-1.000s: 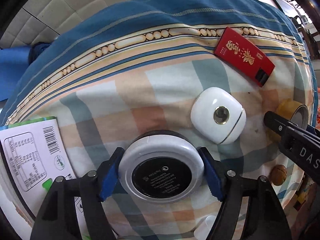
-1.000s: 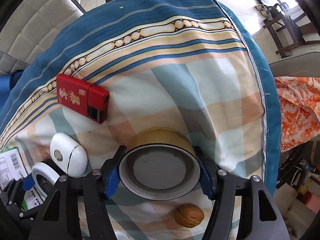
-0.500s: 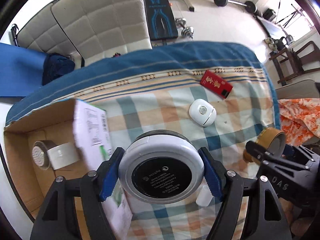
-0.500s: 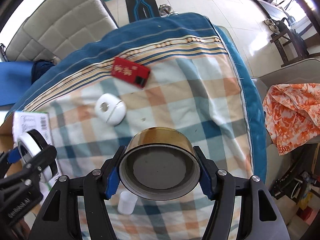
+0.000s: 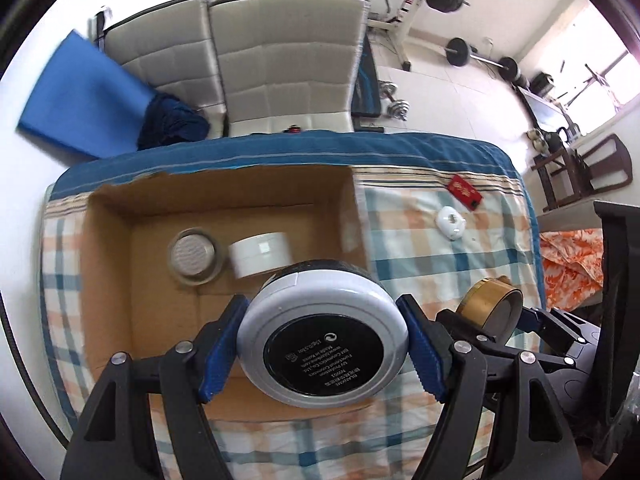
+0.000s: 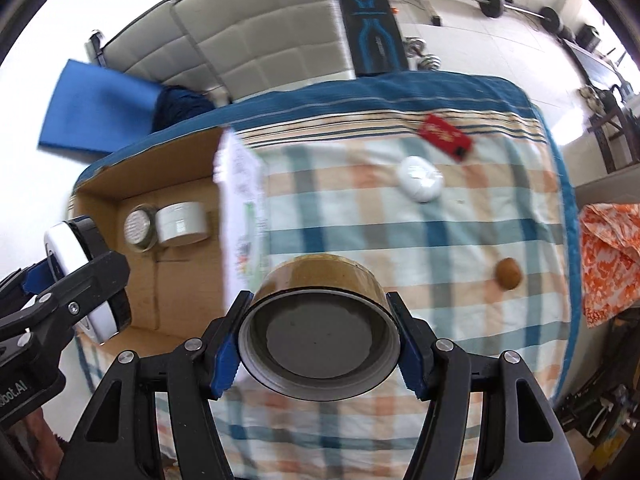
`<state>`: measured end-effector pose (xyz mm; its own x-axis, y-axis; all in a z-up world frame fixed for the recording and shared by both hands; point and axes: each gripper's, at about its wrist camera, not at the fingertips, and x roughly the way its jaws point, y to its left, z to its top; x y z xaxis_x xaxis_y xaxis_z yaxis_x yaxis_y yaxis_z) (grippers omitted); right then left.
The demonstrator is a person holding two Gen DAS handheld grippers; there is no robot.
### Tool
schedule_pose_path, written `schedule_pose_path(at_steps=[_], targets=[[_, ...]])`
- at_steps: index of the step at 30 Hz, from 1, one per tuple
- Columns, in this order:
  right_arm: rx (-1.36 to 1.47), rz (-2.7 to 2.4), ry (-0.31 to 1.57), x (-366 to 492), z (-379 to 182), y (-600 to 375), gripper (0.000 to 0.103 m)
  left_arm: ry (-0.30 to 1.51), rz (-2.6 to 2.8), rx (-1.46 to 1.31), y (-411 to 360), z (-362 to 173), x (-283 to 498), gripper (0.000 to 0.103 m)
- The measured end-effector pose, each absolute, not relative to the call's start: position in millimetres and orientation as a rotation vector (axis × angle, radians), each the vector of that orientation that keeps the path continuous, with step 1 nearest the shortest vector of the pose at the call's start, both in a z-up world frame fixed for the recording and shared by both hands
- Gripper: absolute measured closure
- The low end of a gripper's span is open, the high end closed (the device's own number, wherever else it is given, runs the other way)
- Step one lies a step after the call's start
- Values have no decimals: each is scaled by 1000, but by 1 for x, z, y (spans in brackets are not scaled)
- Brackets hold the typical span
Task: Organize rigid objects
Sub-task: 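Carry the round container and gold lid into the box with both grippers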
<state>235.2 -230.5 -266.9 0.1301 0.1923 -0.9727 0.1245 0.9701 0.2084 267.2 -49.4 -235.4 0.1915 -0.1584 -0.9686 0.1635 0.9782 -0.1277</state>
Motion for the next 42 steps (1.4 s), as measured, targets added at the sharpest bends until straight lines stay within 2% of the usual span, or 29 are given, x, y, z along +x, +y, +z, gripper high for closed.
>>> schedule_pose_path(at_steps=[6,15,26,42], targets=[[233,129,1468,246,-275,-145,36,1364,-99,-2,34,-247,268,30],[195,112,1566,266,-330,-71,36,1465,35,26,108,-314,290,30],[178,51,1678,279,-399,-53,36,1582,80,123,113,-396,324,30],[194,11,1732,300,-437,-49,36,1614,12,115,90,-414,364,29]])
